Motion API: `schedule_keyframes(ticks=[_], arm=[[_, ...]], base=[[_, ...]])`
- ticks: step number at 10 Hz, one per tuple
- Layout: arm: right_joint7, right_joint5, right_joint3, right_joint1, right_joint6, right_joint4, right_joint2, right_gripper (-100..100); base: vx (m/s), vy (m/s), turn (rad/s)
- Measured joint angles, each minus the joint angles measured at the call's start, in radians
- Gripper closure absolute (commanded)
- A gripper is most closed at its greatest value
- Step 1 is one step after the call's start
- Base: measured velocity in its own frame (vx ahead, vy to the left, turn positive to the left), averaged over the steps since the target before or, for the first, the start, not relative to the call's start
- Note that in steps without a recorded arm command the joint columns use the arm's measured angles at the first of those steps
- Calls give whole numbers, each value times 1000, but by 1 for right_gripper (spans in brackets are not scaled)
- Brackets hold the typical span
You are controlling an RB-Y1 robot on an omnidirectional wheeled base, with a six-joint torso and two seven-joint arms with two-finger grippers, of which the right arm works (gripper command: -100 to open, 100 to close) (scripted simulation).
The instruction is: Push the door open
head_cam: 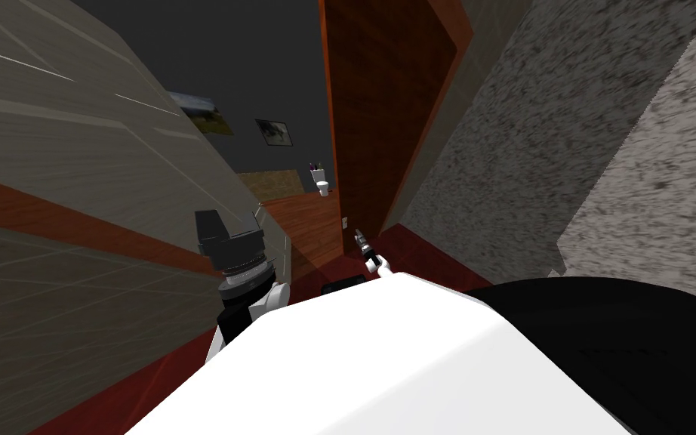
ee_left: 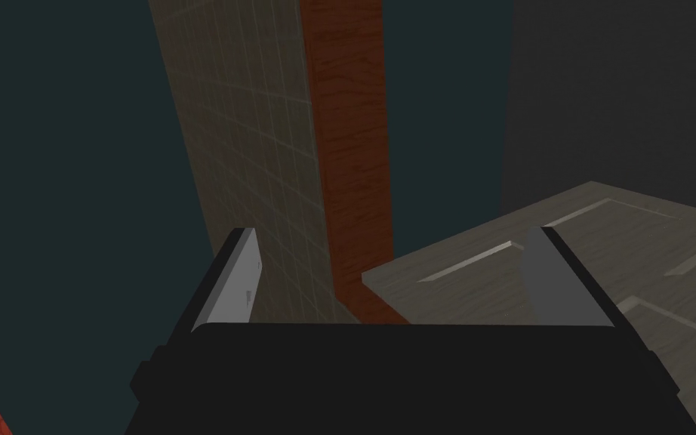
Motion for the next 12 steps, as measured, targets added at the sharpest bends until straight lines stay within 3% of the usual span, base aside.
schedule_keyframes(ticks=[5, 8, 12], arm=[[-20, 21, 6, -51, -29, 128, 4, -100], [-28, 29, 9, -68, -38, 170, 6, -100], [-23, 26, 4, -67, -41, 175, 1, -100]], base=[[88, -22, 21], [46, -13, 8], [163, 44, 26]])
